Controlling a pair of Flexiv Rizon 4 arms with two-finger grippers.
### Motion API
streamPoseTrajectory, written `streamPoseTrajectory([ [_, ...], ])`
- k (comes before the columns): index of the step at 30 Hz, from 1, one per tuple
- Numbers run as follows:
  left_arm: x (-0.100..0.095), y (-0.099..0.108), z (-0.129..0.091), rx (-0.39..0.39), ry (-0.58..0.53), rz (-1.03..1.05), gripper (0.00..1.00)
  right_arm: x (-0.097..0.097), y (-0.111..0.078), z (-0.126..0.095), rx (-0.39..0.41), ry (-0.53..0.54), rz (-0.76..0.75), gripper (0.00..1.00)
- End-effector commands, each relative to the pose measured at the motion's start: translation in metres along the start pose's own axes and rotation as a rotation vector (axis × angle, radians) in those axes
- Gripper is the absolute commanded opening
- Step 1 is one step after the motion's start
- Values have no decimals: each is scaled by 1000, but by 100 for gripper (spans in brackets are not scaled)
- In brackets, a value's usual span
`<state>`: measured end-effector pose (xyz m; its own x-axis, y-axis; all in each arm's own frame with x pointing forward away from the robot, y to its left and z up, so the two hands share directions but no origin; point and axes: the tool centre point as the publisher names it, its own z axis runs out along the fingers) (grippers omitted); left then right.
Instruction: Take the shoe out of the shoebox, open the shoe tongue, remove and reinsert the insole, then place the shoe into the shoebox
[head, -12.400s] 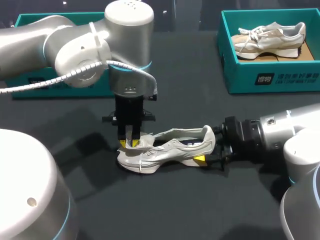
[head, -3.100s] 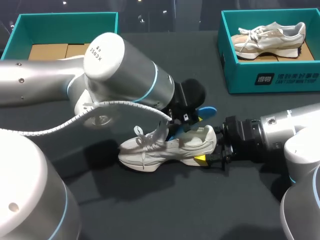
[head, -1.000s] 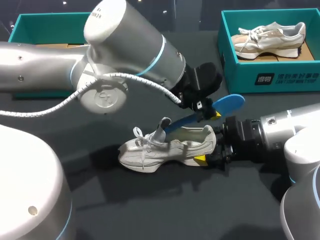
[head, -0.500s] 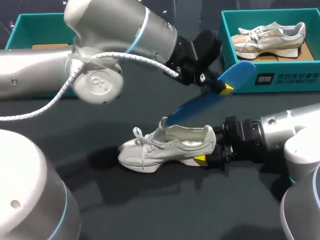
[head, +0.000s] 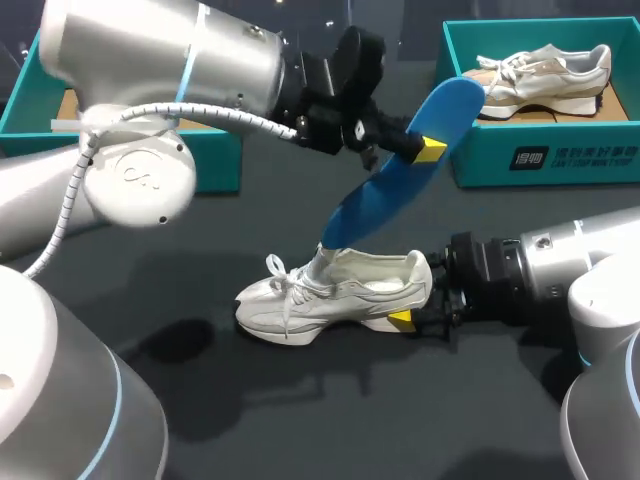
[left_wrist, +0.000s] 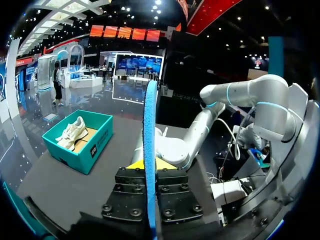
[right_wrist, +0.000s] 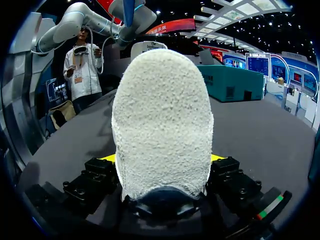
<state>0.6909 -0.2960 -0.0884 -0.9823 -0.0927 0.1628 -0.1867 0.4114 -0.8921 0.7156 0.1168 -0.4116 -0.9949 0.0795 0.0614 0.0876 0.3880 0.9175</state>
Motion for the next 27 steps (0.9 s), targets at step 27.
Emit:
streamPoseTrajectory([
  [27, 42, 13, -88, 286, 38, -243, 0, 1, 0, 1, 4, -2, 1, 0],
])
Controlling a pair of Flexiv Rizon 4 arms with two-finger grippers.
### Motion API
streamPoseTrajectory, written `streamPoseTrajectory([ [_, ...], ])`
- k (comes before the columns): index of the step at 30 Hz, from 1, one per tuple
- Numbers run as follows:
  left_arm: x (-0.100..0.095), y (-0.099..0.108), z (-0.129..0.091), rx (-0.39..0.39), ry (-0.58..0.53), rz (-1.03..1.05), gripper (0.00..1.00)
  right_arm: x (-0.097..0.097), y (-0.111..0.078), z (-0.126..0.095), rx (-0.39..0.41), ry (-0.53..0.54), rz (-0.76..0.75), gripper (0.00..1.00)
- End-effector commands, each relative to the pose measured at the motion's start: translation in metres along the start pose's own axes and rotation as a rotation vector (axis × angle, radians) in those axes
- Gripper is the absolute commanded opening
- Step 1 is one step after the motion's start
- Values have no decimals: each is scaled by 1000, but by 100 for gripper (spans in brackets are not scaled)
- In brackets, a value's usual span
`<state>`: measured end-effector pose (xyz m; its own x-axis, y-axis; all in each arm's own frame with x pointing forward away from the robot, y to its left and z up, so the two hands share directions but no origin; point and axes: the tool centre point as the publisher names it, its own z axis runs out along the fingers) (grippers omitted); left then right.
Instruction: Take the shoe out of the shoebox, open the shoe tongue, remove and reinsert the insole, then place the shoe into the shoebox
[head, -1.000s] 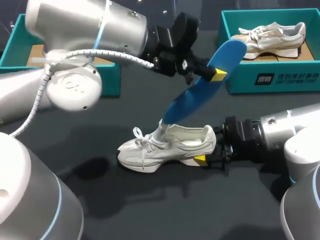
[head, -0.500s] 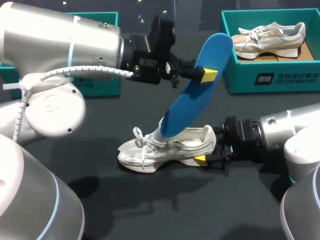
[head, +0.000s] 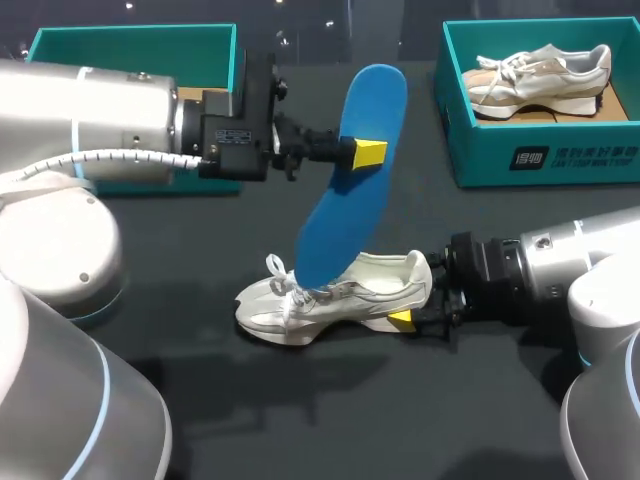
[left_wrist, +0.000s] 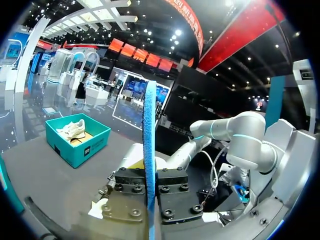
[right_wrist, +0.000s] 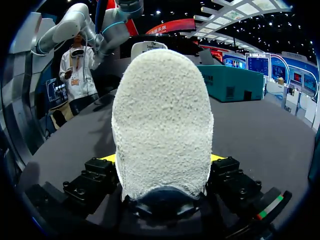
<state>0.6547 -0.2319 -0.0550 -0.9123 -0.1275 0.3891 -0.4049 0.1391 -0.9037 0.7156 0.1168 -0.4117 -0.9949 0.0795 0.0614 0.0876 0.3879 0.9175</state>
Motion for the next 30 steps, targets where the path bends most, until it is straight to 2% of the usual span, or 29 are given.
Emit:
streamPoseTrajectory([
  [1, 6, 8, -18, 27, 7, -5, 0, 1, 0, 1, 4, -2, 1, 0],
  [13, 9, 14, -33, 70, 11, -50, 0, 1, 0, 1, 4, -2, 1, 0],
  [24, 12, 13, -35, 75, 13, -41, 0, 1, 0, 1, 4, -2, 1, 0],
  [25, 12, 13, -35, 75, 13, -41, 0, 1, -1, 0, 15, -3, 2, 5],
  [26, 12, 13, -35, 75, 13, -41, 0, 0, -1, -1, 27, -9, 5, 41],
  [27, 12, 13, -35, 75, 13, -41, 0, -1, -2, -2, 43, -21, 13, 100],
  [30, 12, 13, -35, 75, 13, -41, 0, -2, -4, -9, 93, -39, 18, 100],
])
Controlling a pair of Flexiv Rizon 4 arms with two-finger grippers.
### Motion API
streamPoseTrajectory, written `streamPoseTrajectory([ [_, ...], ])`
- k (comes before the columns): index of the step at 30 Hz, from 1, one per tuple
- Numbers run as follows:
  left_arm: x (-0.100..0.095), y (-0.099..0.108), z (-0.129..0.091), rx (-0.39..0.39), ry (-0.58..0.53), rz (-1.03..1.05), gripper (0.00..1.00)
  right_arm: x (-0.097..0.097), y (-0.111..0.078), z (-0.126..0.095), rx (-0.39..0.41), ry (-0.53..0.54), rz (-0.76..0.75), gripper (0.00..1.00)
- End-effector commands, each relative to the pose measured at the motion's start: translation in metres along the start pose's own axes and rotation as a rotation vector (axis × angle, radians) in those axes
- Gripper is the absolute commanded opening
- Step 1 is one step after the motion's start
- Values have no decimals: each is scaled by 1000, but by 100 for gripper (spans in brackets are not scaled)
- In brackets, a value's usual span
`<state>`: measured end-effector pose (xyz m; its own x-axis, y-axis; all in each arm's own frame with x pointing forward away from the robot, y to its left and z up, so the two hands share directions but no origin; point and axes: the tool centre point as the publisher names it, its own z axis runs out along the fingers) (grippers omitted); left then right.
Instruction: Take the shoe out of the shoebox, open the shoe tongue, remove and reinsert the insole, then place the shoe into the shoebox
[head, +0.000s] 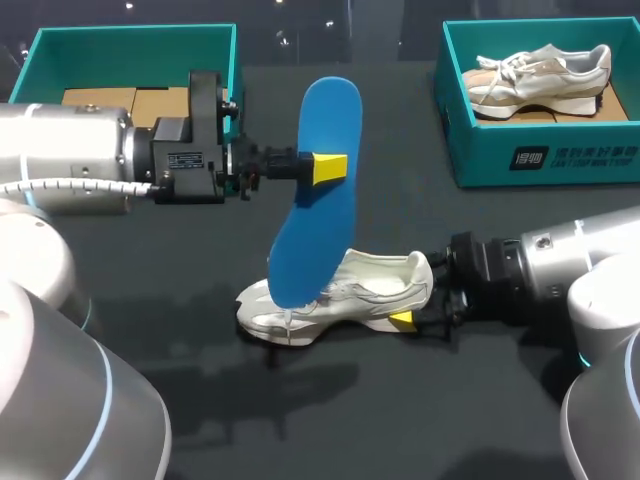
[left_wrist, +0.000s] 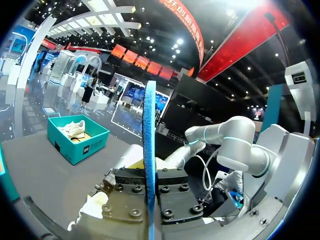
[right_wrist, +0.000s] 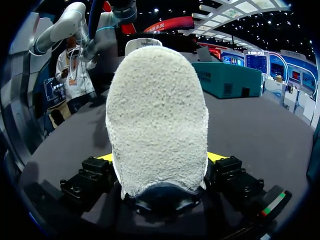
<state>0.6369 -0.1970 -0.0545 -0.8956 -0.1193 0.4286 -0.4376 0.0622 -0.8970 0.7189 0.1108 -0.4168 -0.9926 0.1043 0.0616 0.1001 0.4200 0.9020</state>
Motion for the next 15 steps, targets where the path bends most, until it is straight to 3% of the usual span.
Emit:
streamPoseTrajectory([
  [1, 0, 1, 0, 2, 0, 1, 0, 2, 1, -8, 82, -24, 9, 100],
  [8, 0, 1, 0, 2, 0, 1, 0, 3, -5, -33, 280, -46, 28, 100],
  [15, 0, 1, 0, 2, 0, 1, 0, 8, -4, -55, 589, -15, 19, 100],
])
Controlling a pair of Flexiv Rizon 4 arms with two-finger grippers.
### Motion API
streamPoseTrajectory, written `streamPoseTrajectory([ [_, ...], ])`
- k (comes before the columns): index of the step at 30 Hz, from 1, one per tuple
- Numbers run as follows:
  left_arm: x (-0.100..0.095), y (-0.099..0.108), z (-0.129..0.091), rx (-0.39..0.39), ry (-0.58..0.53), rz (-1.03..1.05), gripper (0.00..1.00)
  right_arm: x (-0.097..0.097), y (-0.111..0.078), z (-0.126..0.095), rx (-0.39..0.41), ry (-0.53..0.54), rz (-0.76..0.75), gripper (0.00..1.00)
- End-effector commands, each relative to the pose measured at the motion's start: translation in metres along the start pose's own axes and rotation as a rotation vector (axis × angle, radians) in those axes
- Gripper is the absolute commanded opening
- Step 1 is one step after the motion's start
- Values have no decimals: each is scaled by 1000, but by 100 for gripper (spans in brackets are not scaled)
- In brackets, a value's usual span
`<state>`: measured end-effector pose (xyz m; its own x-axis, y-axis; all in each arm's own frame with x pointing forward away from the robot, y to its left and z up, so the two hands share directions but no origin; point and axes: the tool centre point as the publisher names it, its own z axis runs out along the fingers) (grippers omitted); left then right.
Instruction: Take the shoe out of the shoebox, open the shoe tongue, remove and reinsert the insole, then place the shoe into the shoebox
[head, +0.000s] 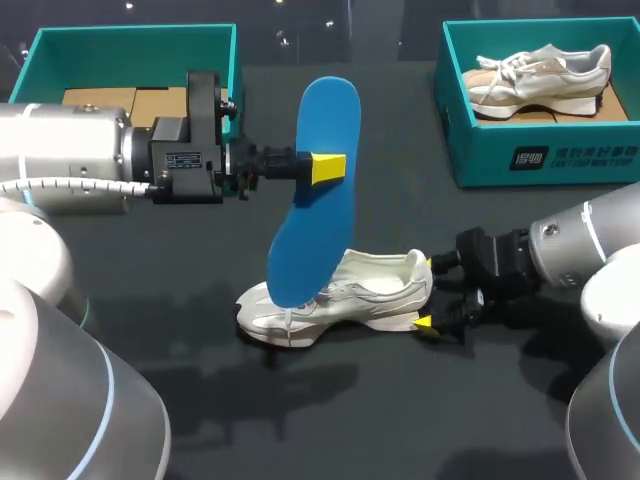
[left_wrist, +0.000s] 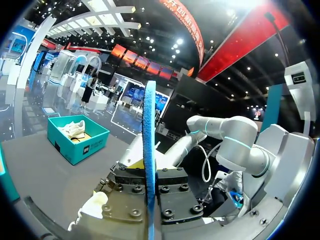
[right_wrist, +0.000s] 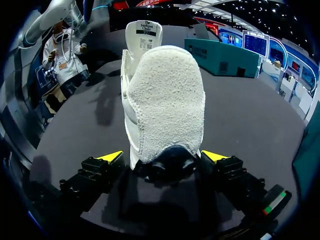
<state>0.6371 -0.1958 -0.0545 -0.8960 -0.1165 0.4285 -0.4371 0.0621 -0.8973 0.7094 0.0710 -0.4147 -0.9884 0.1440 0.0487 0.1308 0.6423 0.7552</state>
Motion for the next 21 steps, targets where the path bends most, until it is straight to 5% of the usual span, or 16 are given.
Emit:
streamPoseTrajectory([
  [1, 1, 1, 1, 2, -3, 0, 0, 3, 8, -23, 368, 19, -1, 100],
  [4, 1, 1, 1, 2, -3, 0, 0, 5, 18, -31, 557, -18, 8, 100],
  [16, 1, 1, 1, 2, -3, 0, 0, 5, 18, -31, 557, -18, 8, 100],
  [21, 1, 1, 1, 2, -3, 0, 0, 7, 23, -32, 787, -17, 21, 100],
])
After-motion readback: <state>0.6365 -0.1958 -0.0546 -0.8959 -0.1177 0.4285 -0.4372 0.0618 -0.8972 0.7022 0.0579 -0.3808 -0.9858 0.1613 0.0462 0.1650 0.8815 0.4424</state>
